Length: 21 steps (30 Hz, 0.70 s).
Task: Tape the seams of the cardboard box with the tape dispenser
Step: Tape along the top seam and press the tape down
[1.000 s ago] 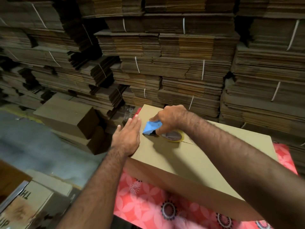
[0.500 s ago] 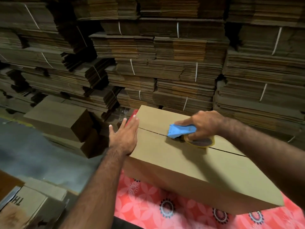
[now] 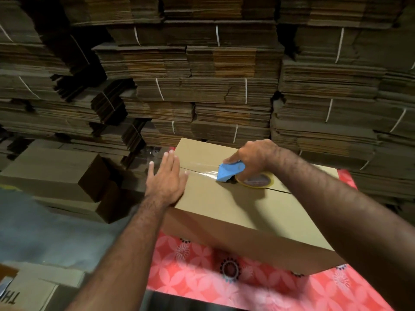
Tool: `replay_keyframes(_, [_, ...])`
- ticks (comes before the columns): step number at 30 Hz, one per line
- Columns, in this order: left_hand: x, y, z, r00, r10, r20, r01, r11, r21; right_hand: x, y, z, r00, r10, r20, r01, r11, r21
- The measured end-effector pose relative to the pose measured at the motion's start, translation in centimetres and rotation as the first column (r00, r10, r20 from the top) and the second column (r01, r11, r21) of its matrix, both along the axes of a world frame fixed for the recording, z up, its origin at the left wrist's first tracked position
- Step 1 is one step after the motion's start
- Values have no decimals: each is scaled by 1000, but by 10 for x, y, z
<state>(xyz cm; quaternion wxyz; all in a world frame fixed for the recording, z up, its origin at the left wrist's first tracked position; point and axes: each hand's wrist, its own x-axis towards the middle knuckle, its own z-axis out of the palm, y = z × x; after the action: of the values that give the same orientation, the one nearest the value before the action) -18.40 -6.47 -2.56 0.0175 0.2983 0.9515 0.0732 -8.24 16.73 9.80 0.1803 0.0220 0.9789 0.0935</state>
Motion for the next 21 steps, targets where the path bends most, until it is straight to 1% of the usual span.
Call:
replay_keyframes(2, [8,0,0,989,-143,-30,143,990,-12,0,-4,4,1000,-5,23,5,1000,19])
replay_keyframes(4, [15,2,3,962,-273,2,273,961,-55,-1,-7,8,999,-24,49,23,1000,21])
replay_keyframes(10, [27,7,10,888,-455,66,460,876,-143,-1,-8,10,992,-42,117,40,999,16])
replay_keyframes(14, [32,8,9,878,-477,40,474,856,-206,2,-9,4,991,-59,118,57,998,21])
replay_keyframes(19, [29,9,4,894,-447,41,443,866,-231,12,-5,-3,996,-56,64,52,996,72])
replay_keyframes(21, [29,10,4,895,-442,63,444,865,-234,16,-2,-3,998,-52,46,49,996,77])
